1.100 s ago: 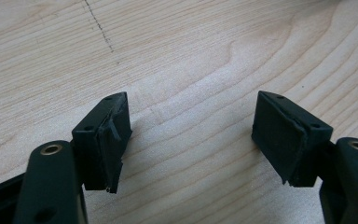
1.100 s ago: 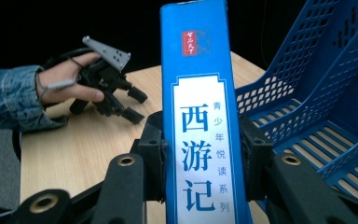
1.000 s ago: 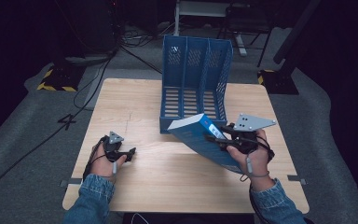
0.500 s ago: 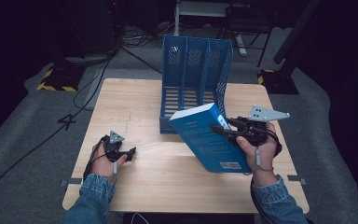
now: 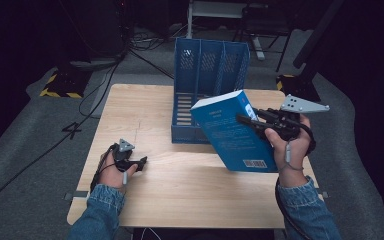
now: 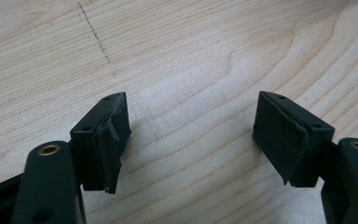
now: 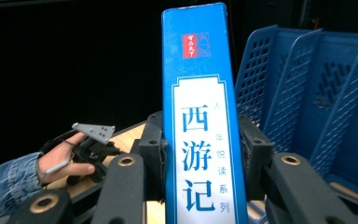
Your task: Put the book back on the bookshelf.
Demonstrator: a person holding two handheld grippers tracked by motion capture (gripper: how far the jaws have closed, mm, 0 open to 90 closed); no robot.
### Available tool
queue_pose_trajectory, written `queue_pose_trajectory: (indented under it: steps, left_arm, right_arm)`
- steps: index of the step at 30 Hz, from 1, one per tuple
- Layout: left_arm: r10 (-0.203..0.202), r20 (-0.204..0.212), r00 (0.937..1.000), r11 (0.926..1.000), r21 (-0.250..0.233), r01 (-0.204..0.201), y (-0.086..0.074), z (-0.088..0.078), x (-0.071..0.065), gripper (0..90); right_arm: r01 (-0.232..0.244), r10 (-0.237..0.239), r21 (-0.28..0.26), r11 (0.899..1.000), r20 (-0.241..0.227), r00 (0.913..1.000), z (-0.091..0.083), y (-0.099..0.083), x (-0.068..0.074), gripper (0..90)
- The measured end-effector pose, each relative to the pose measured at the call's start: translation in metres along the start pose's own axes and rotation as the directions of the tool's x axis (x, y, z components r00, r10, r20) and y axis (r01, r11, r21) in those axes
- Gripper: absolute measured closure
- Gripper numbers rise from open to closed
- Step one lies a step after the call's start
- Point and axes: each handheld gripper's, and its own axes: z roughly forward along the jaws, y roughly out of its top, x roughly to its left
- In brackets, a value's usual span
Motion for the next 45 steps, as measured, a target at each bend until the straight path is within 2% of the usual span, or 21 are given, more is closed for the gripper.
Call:
queue_pose_trajectory:
  steps: [11, 16, 19, 24, 26, 29, 31, 33, 38, 41, 42, 44, 45]
  left_arm:
    - [0.000, -0.001, 1.0000, 1.0000, -0.002, 0.000, 0.001, 0.001, 0.000, 26.9]
    - [-0.001, -0.003, 1.0000, 1.0000, -0.002, 0.001, 0.001, 0.001, 0.000, 27.1]
    - [0.002, -0.004, 1.0000, 1.0000, -0.001, -0.002, 0.001, 0.001, 0.000, 27.2]
    - [0.002, -0.005, 1.0000, 1.0000, 0.001, -0.002, 0.001, 0.001, -0.001, 27.6]
    - [0.002, -0.005, 1.0000, 1.0000, 0.002, -0.002, 0.001, 0.001, -0.001, 27.6]
    - [0.002, -0.004, 1.0000, 1.0000, 0.002, -0.002, 0.001, 0.001, -0.001, 27.6]
    - [0.002, -0.004, 1.0000, 1.0000, 0.002, -0.002, 0.001, 0.001, -0.001, 27.6]
    - [0.001, -0.004, 1.0000, 1.0000, 0.002, -0.001, 0.001, 0.001, -0.001, 27.6]
    - [0.004, -0.007, 1.0000, 1.0000, -0.002, -0.004, 0.001, 0.001, -0.001, 28.2]
    - [0.003, -0.006, 1.0000, 1.0000, -0.002, -0.003, 0.001, 0.001, -0.001, 28.2]
    - [0.003, -0.006, 1.0000, 1.0000, -0.002, -0.003, 0.001, 0.001, -0.001, 28.2]
    - [0.003, -0.006, 1.0000, 1.0000, -0.002, -0.003, 0.001, 0.001, -0.001, 28.2]
    - [0.003, -0.006, 1.0000, 1.0000, -0.002, -0.003, 0.001, 0.001, -0.001, 28.2]
  right_arm:
    - [-0.009, 0.010, -0.025, 1.000, 0.045, 0.9989, -0.004, 0.022, -0.019, 61.8]
    - [-0.007, 0.013, -0.073, 0.997, 0.077, 0.9969, -0.002, 0.033, -0.030, 61.8]
    - [-0.020, 0.029, -0.101, 0.995, 0.084, 0.9960, 0.001, 0.037, -0.035, 61.8]
    - [-0.044, 0.052, -0.111, 0.993, 0.075, 0.9958, 0.010, 0.045, -0.049, 61.8]
    - [-0.041, 0.051, -0.116, 0.992, 0.077, 0.9958, 0.011, 0.046, -0.051, 61.8]
    - [-0.035, 0.052, -0.159, 0.987, 0.106, 0.9930, 0.015, 0.048, -0.060, 61.8]
    - [-0.041, 0.060, -0.170, 0.985, 0.105, 0.9927, 0.016, 0.048, -0.063, 61.8]
    - [-0.059, 0.082, -0.199, 0.978, 0.108, 0.9907, 0.016, 0.049, -0.073, 61.8]
    - [-0.051, 0.081, -0.212, 0.976, 0.134, 0.9877, 0.022, 0.048, -0.085, 61.8]
    - [-0.064, 0.096, -0.220, 0.973, 0.136, 0.9860, 0.024, 0.047, -0.091, 61.8]
    - [-0.075, 0.108, -0.223, 0.972, 0.141, 0.9842, 0.027, 0.047, -0.098, 61.9]
    - [-0.079, 0.113, -0.222, 0.972, 0.145, 0.9830, 0.028, 0.047, -0.100, 61.8]
    - [-0.083, 0.119, -0.222, 0.971, 0.154, 0.9809, 0.031, 0.048, -0.106, 61.8]
